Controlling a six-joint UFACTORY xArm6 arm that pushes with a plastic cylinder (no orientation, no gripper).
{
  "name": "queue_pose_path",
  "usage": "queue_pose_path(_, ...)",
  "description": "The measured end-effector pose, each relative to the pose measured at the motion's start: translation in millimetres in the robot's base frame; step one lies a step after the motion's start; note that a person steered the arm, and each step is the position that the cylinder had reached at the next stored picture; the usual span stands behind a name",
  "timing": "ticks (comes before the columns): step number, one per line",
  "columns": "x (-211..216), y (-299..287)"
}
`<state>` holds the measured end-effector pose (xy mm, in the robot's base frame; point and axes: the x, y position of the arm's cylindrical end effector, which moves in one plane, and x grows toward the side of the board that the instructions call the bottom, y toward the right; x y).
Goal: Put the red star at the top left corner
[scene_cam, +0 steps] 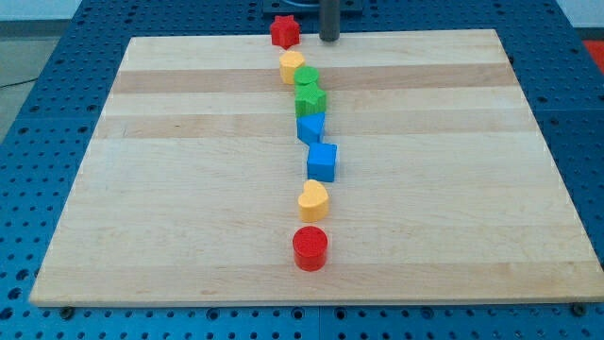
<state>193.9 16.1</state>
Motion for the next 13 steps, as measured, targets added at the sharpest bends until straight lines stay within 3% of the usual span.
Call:
queue_pose_path(1, 0, -37)
queue_pose_path(2, 54, -133)
queue_pose_path(3, 90, -158)
queue_pose_path(5, 87, -119)
queue_pose_path(6, 70, -100)
queue_pose_path(7, 54, -37)
queue_pose_path(8, 12, -12)
queue_pose_path(9, -1, -25)
queue_pose_path(11, -2, -102)
queue_pose_path(13, -3, -244)
